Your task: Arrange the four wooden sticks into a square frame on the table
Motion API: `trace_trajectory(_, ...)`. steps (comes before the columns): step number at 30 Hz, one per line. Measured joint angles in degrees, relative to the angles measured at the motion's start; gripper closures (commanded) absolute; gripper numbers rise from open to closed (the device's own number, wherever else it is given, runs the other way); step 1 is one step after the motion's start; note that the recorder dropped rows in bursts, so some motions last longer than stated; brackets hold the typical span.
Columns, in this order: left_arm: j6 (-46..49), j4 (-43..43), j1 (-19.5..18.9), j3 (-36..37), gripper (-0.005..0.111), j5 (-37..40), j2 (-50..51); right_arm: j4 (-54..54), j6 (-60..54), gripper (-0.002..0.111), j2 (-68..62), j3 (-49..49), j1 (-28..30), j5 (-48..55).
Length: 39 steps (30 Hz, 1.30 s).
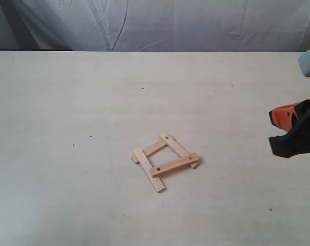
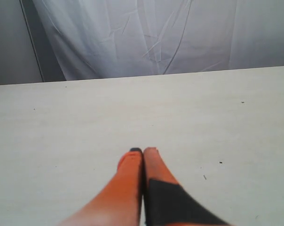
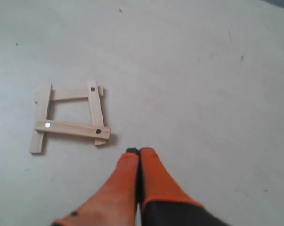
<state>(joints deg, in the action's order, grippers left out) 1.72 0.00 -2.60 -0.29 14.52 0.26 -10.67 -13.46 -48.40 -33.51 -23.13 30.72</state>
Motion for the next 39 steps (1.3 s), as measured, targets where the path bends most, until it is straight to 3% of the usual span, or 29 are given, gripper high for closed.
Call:
trace_trajectory(15, 0.0, 0.0, 0.0, 0.0, 0.107, 0.0, 0.0, -0.8, 0.2, 0.108, 14.0, 0.1, -0.1, -0.5)
trace_trajectory(21, 0.0, 0.0, 0.0, 0.0, 0.107, 0.0, 0.0, -1.3, 0.2, 0.108, 24.9, 1.5, 9.2, -1.3)
trace_trajectory(26, 0.0, 0.0, 0.0, 0.0, 0.107, 0.0, 0.0, -3.1, 0.2, 0.108, 37.5, 13.2, 13.9, -4.0)
trace_trajectory(30, 0.0, 0.0, 0.0, 0.0, 0.107, 0.0, 0.0, -4.3, 0.4, 0.108, 41.7, 19.2, 14.8, -5.4)
trace_trajectory(39, 0.0, 0.0, 0.0, 0.0, 0.107, 0.0, 0.0, -4.4, 0.4, 0.108, 41.8, 20.0, 14.8, -6.3)
